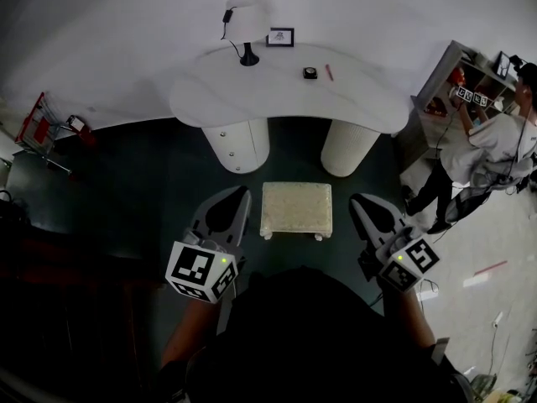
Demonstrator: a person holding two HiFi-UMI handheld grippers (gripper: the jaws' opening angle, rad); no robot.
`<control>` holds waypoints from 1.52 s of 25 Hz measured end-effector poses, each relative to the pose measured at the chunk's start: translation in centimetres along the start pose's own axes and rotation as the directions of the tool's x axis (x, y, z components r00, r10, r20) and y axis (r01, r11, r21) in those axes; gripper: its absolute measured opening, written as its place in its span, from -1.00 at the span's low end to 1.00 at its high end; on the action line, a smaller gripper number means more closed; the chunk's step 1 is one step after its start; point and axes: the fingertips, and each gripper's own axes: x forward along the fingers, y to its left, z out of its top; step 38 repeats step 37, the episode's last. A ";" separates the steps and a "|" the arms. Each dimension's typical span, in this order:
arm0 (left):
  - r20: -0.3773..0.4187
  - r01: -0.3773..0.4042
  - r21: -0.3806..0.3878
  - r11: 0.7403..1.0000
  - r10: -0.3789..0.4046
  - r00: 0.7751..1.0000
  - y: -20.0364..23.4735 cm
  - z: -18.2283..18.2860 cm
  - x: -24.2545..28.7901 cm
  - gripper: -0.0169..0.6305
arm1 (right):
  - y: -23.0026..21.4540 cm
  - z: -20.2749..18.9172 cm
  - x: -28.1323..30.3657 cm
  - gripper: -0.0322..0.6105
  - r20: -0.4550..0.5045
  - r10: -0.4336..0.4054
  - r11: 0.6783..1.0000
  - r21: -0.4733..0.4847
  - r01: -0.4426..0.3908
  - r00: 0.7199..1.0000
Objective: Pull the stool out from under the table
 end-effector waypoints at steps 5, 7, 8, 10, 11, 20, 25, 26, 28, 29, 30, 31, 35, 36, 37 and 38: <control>-0.004 -0.051 0.046 0.998 0.051 0.999 2.6 0.7 -1.2 -0.90 | 0.3 1.3 0.6 -0.84 0.014 -0.024 1.000 0.001 0.024 1.000; 0.002 -0.066 0.034 0.997 0.066 0.998 3.3 0.9 -1.4 -0.90 | 0.5 1.0 0.6 -0.84 -0.005 -0.019 0.999 -0.049 0.018 1.000; 0.004 -0.066 0.026 0.997 0.066 0.998 3.4 0.8 -1.3 -0.90 | 0.6 0.7 0.6 -0.84 -0.013 -0.018 0.997 -0.072 0.017 1.000; 0.001 -0.056 0.015 0.998 0.056 0.998 2.9 0.1 -1.1 -0.90 | 0.6 0.3 0.7 -0.85 -0.011 -0.026 0.995 -0.095 0.024 1.000; -0.004 -0.048 0.012 0.999 0.048 0.999 2.5 -0.3 -1.0 -0.90 | 0.6 0.3 0.8 -0.85 -0.003 -0.033 0.994 -0.100 0.033 0.999; -0.011 -0.038 -0.001 0.999 0.038 0.999 1.4 -0.7 -0.8 -0.90 | 1.2 -0.5 1.3 -0.85 -0.007 -0.005 0.995 -0.098 0.004 1.000; -0.017 -0.042 0.001 0.999 0.042 0.999 1.3 -0.6 -0.6 -0.90 | 1.2 -0.5 1.4 -0.85 -0.013 0.001 0.995 -0.095 -0.002 1.000; -0.018 -0.040 0.001 0.999 0.040 0.999 1.2 -0.6 -0.4 -0.90 | 1.1 -0.6 1.5 -0.85 -0.018 0.004 0.996 -0.093 -0.006 1.000; -0.022 -0.036 0.004 0.999 0.036 0.999 0.9 -0.6 -0.2 -0.90 | 1.0 -0.7 1.5 -0.85 -0.024 0.009 0.996 -0.088 -0.011 1.000; -0.023 -0.034 0.006 0.999 0.034 0.999 0.8 -0.7 -0.2 -0.90 | 0.9 -0.7 1.5 -0.85 -0.024 0.010 0.996 -0.086 -0.012 1.000; -0.023 -0.033 0.008 0.999 0.033 0.999 0.6 -0.7 -0.1 -0.90 | 0.9 -0.8 1.4 -0.85 -0.024 0.011 0.996 -0.084 -0.013 1.000; -0.025 -0.033 0.009 0.999 0.033 0.999 0.5 -0.8 -0.1 -0.90 | 0.8 -0.9 1.3 -0.85 -0.024 0.012 0.997 -0.082 -0.014 1.000; -0.036 -0.031 0.012 0.999 0.031 0.999 0.3 -1.0 0.2 -0.90 | 0.5 -1.0 1.4 -0.85 -0.026 0.020 0.997 -0.077 -0.022 0.999; -0.037 -0.031 0.013 0.999 0.031 0.999 0.3 -1.0 0.2 -0.90 | 0.5 -0.9 1.4 -0.85 -0.025 0.021 0.997 -0.077 -0.023 0.999; -0.038 -0.031 0.014 0.999 0.031 0.999 0.3 -1.1 0.3 -0.90 | 0.4 -0.9 1.4 -0.85 -0.025 0.023 0.997 -0.076 -0.025 0.999; -0.038 -0.031 0.014 0.999 0.031 0.999 0.3 -1.1 0.3 -0.90 | 0.4 -0.9 1.4 -0.85 -0.025 0.023 0.997 -0.076 -0.025 0.999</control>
